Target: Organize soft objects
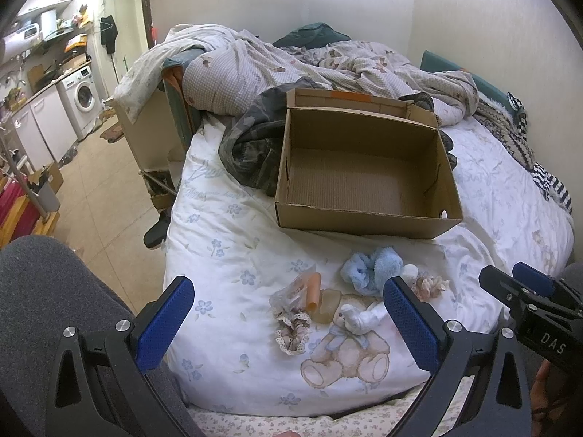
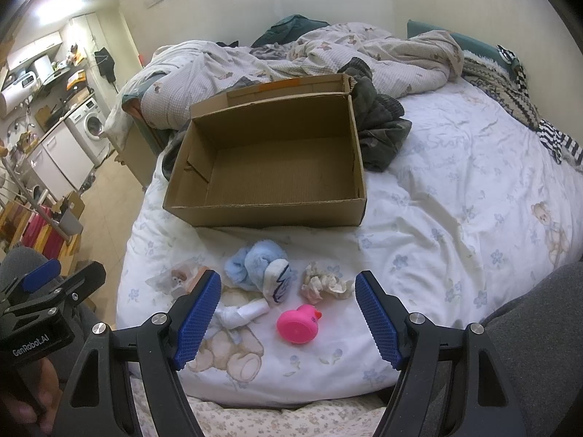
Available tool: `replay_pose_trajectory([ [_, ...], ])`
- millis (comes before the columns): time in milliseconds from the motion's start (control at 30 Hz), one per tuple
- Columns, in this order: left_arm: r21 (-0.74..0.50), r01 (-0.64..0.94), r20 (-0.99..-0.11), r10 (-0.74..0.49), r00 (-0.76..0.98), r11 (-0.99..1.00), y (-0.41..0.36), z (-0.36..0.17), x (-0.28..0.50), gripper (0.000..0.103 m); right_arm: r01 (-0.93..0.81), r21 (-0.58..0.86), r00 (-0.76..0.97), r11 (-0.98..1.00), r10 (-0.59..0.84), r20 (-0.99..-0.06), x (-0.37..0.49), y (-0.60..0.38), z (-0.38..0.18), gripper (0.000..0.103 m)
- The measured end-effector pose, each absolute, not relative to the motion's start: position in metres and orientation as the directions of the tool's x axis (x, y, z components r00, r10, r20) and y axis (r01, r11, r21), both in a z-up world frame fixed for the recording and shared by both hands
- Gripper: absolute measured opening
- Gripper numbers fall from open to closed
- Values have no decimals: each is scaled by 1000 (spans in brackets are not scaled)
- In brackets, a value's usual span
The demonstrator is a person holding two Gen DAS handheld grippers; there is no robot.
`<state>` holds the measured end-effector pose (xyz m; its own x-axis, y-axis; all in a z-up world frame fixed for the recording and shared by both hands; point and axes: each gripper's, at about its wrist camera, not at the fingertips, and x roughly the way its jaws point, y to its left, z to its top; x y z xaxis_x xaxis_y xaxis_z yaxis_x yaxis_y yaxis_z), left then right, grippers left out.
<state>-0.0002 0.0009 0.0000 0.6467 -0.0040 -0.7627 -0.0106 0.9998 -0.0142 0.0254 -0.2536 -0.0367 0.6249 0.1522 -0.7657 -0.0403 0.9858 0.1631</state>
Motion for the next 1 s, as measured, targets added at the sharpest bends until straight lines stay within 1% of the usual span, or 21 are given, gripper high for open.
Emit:
replay_pose_trajectory([
  [1000,-10,-10,-762,-2,648,1000,0,0,0,103,-39,159,628,987,148,-764,25,-254,-39,81],
])
